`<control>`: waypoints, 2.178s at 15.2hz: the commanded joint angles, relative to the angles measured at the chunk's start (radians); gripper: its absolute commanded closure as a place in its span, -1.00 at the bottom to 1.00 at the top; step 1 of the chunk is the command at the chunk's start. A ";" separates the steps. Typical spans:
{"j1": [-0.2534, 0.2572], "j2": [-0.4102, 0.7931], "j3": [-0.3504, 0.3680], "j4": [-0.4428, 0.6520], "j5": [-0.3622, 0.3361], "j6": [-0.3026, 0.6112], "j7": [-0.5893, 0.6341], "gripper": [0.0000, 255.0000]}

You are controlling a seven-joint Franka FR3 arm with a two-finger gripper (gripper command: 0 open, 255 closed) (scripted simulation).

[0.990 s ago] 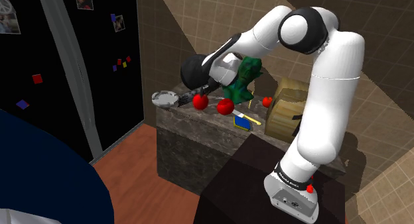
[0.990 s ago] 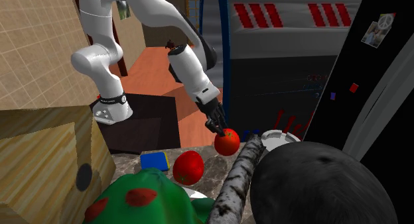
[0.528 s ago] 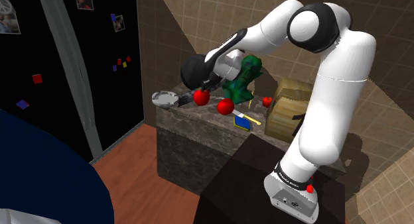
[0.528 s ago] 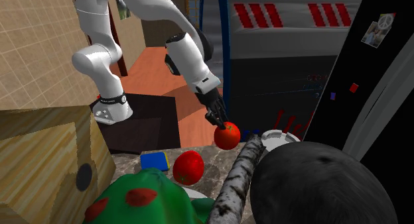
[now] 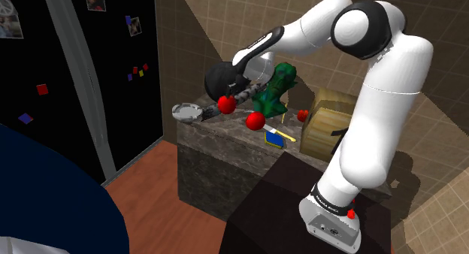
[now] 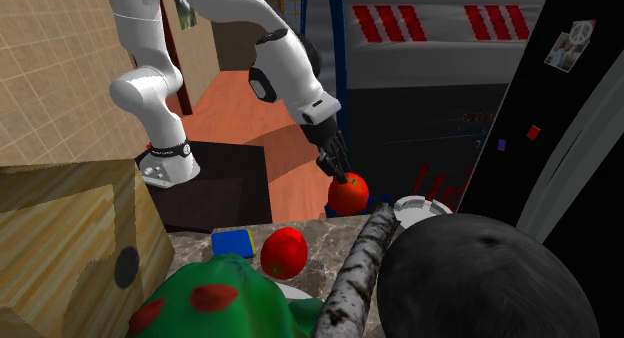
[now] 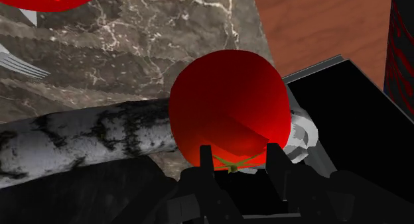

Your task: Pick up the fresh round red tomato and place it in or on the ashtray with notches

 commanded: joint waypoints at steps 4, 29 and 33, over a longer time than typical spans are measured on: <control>0.049 0.099 -0.012 0.177 -0.077 -0.073 0.145 1.00; 0.056 0.579 0.015 0.868 -0.125 -0.283 0.394 1.00; 0.049 0.604 0.028 0.859 -0.112 -0.248 0.381 1.00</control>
